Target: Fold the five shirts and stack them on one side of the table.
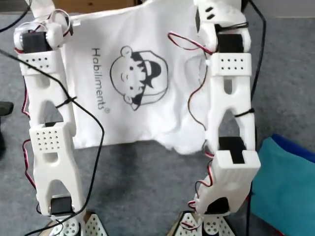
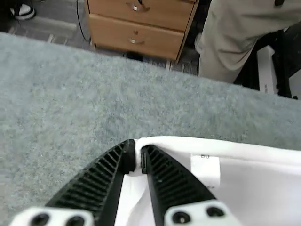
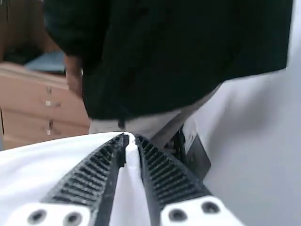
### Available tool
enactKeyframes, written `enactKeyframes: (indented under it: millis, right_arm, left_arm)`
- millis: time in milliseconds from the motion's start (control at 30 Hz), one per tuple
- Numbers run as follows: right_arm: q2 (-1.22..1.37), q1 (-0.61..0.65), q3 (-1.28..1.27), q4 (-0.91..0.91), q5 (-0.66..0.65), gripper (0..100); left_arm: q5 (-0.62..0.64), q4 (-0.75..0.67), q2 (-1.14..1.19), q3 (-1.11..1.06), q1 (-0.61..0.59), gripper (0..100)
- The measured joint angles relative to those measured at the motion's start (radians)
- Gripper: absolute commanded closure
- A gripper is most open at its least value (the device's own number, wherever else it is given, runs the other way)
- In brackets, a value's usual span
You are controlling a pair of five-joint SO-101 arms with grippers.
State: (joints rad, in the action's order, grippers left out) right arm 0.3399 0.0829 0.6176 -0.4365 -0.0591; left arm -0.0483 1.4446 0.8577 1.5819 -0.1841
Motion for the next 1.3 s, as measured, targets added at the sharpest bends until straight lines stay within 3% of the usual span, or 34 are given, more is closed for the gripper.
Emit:
enactKeyframes:
  millis: [200, 433, 733, 900, 1033, 1167, 1300]
  right_arm:
    - [-0.055, 0.000, 0.049, -0.060, 0.060, 99.5]
    - [-0.110, -0.006, 0.011, -0.075, 0.064, 99.5]
    - [-0.094, -0.041, -0.152, -0.078, 0.054, 99.5]
    - [-0.075, -0.046, -0.242, -0.092, -0.072, 99.5]
    - [-0.098, -0.048, -0.351, -0.152, -0.216, 99.5]
    - [-0.221, -0.048, -0.517, -0.206, -0.313, 99.5]
    - [-0.419, -0.048, -0.746, -0.209, -0.379, 99.5]
  left_arm:
    - [0.000, 0.086, -0.089, 0.041, -0.002, 98]
    - [0.000, 0.089, -0.117, 0.052, -0.003, 98]
    - [0.000, 0.089, 0.064, 0.054, -0.003, 98]
    - [0.000, 0.092, 0.152, 0.052, -0.003, 98]
    - [-0.043, 0.178, 0.158, 0.052, -0.002, 98]
    - [-0.101, 0.290, 0.150, 0.052, 0.020, 98]
    - [-0.120, 0.304, 0.103, 0.052, 0.020, 98]
